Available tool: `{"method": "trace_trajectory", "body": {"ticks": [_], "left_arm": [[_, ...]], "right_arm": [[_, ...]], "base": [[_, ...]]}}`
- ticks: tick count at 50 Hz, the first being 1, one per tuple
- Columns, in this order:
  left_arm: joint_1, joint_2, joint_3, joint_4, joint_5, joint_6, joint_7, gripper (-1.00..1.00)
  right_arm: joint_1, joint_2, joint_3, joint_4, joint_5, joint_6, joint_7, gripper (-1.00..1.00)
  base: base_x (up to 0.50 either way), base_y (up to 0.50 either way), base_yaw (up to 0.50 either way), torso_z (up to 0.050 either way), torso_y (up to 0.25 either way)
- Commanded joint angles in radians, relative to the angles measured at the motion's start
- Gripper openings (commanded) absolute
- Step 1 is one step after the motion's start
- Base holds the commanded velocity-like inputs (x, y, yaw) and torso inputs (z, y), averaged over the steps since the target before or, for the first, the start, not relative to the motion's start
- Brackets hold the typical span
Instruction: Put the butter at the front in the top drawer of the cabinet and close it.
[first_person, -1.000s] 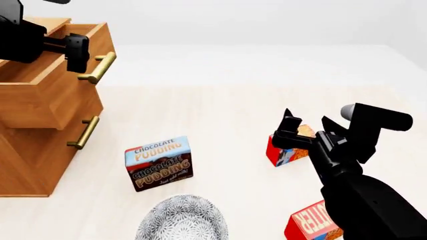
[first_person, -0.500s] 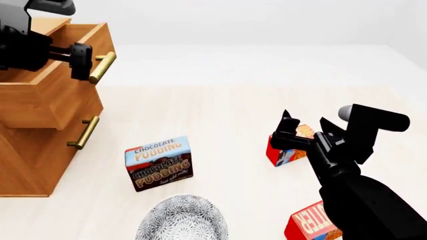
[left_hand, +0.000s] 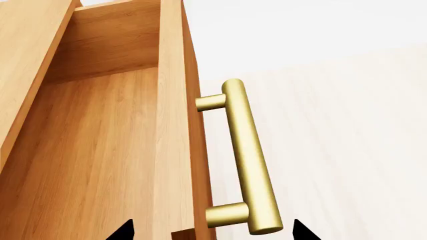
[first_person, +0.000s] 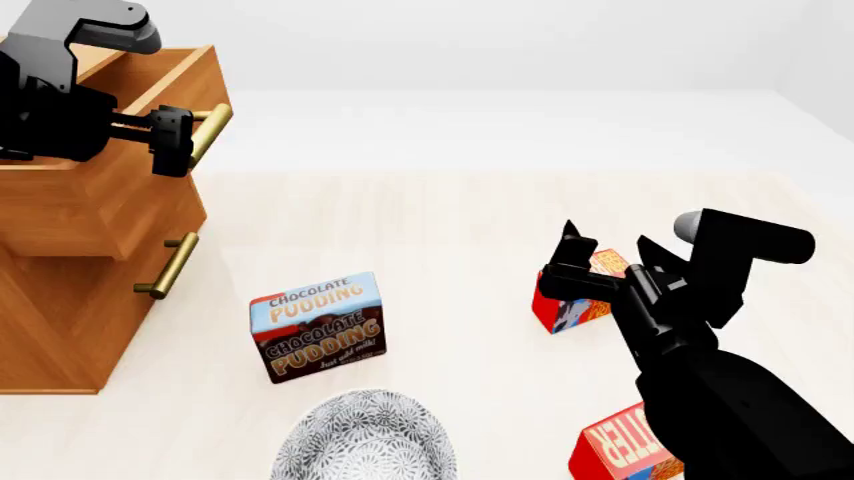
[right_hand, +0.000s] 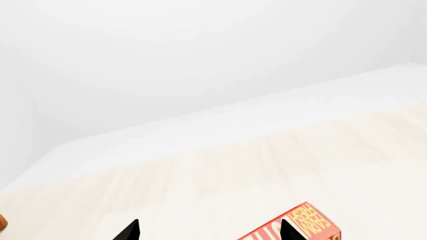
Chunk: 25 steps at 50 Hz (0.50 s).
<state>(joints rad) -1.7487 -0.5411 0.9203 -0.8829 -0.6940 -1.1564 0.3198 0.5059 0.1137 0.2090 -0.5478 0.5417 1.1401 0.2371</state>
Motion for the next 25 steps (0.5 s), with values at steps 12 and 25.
{"method": "trace_trajectory", "body": {"ticks": [12,25], "left_arm": [[0.052,-0.001,-0.006,0.038,-0.026,0.004,0.013,1.0],[0.045,0.016,0.005,0.051,-0.024,0.009,0.03,1.0]], "right_arm": [[-0.008,0.01,0.001,-0.004,0.027,-0.008,0.018,1.0],[-0.015,0.015,0.005,0.005,0.038,-0.017,0.028,1.0]], "base": [[0.0,0.0,0.0,0.0,0.0],[0.0,0.0,0.0,0.0,0.0]]}}
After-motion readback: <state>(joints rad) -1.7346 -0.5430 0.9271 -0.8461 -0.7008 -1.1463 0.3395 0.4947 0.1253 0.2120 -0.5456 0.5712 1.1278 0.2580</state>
